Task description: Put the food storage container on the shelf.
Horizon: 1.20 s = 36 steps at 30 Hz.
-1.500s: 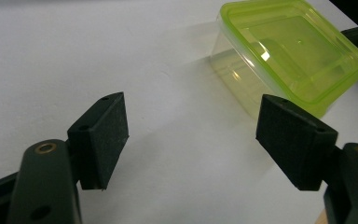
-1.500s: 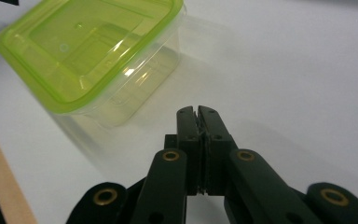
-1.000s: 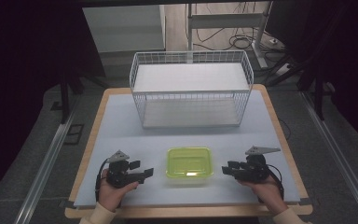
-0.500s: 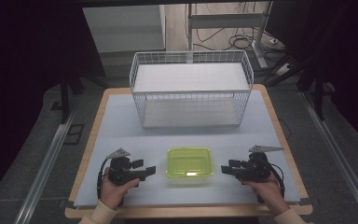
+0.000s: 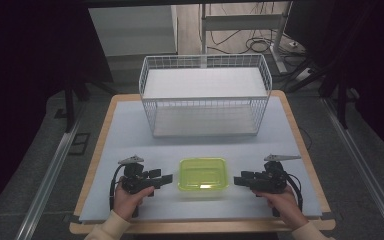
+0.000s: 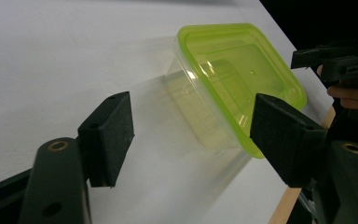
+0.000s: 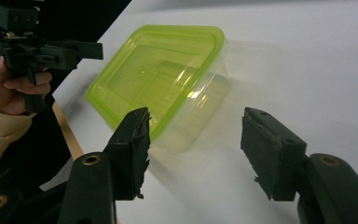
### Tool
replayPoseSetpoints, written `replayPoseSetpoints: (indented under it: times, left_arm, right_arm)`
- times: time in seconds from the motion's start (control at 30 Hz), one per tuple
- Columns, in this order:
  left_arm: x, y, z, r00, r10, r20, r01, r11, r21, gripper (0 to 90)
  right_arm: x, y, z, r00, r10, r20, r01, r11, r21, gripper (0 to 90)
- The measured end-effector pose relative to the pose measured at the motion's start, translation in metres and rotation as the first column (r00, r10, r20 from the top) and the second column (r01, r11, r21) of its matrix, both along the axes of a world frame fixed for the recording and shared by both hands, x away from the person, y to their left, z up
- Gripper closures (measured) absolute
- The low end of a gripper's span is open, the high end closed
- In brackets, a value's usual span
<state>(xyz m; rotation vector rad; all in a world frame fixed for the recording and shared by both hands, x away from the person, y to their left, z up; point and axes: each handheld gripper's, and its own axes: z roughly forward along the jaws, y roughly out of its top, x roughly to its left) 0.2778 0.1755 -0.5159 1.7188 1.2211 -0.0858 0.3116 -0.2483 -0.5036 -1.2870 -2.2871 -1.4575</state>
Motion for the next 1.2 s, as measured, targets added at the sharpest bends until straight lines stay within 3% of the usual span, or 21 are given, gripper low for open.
replayPoseSetpoints:
  times: [0.3,0.7,1.2]
  left_arm:
    - [0.010,-0.009,-0.003,0.9991,-0.019,-0.037,0.018,0.9995,-0.027,32.6]
    - [0.021,-0.019,-0.010,0.9942,-0.039,-0.101,0.032,0.9973,-0.066,37.2]
    - [0.023,-0.025,-0.010,0.9916,-0.068,-0.110,0.060,0.9951,-0.079,47.1]
  right_arm:
    - [0.009,0.008,-0.004,0.9982,0.015,-0.058,-0.013,0.9993,0.036,48.1]
    - [0.020,0.018,-0.007,0.9954,0.017,-0.094,-0.012,0.9983,0.058,52.7]
    - [0.026,0.025,-0.013,0.9901,0.029,-0.137,-0.019,0.9973,0.072,62.0]
